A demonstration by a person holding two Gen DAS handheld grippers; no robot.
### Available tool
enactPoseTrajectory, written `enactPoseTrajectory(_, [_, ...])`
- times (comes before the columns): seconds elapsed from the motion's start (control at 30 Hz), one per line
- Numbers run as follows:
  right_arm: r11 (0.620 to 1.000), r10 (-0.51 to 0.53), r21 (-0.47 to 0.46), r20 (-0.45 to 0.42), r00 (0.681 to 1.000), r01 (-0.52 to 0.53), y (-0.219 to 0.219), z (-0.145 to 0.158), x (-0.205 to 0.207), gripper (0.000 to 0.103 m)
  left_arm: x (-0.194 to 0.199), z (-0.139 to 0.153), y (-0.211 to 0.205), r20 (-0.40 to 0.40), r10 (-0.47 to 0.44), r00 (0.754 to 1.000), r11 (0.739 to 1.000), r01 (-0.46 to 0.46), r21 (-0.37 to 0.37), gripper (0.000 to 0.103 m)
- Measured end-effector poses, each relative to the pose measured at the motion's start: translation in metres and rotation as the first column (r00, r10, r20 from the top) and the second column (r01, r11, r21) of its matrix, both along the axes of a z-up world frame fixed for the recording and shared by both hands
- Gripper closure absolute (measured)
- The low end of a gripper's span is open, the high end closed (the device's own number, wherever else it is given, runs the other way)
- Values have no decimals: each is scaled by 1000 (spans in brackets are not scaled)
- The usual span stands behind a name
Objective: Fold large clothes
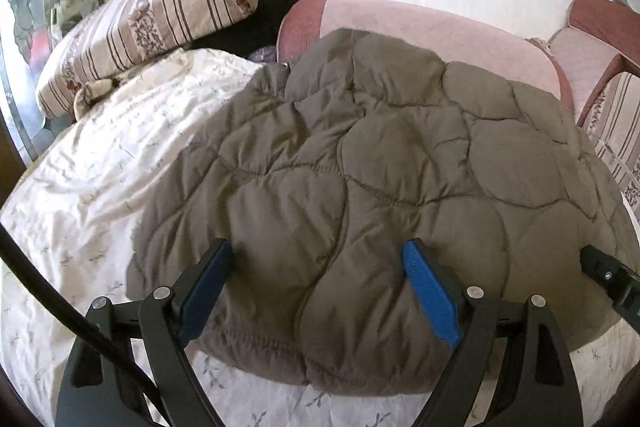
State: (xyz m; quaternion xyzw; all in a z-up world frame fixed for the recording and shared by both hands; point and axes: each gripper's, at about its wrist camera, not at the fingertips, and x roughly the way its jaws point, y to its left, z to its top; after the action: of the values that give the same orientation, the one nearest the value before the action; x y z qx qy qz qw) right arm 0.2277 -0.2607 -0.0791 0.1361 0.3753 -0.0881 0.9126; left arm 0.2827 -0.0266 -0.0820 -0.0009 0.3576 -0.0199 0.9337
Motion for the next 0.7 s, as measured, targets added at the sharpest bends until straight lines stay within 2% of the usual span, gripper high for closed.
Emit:
enactPoseTrajectory(0.2, [998,31,-57,-65,997,-35,2,-24,23,48,17,-7,-7,-22,3,1000,1000,-3,20,16])
enactPoseTrajectory(0.3, [994,39,-99,-76,996,-46,5,-29,28,48,22,-9,-9,-24,1,1000,999,0,35,16])
enactPoseTrajectory(0.5, [990,52,-123,-97,994,-64,7,-34,34,48,26,-11,-9,-22,-6,1000,999,7,37,15])
enactPoseTrajectory(0.6, [992,56,-112,-84,995,-65,4,-30,31,48,26,-11,-8,-21,-5,1000,999,6,39,15])
enactPoseTrajectory(0.7, [996,44,-75,-19,999,-45,-6,-13,24,50,27,-11,-7,-24,-5,1000,1000,5,31,15])
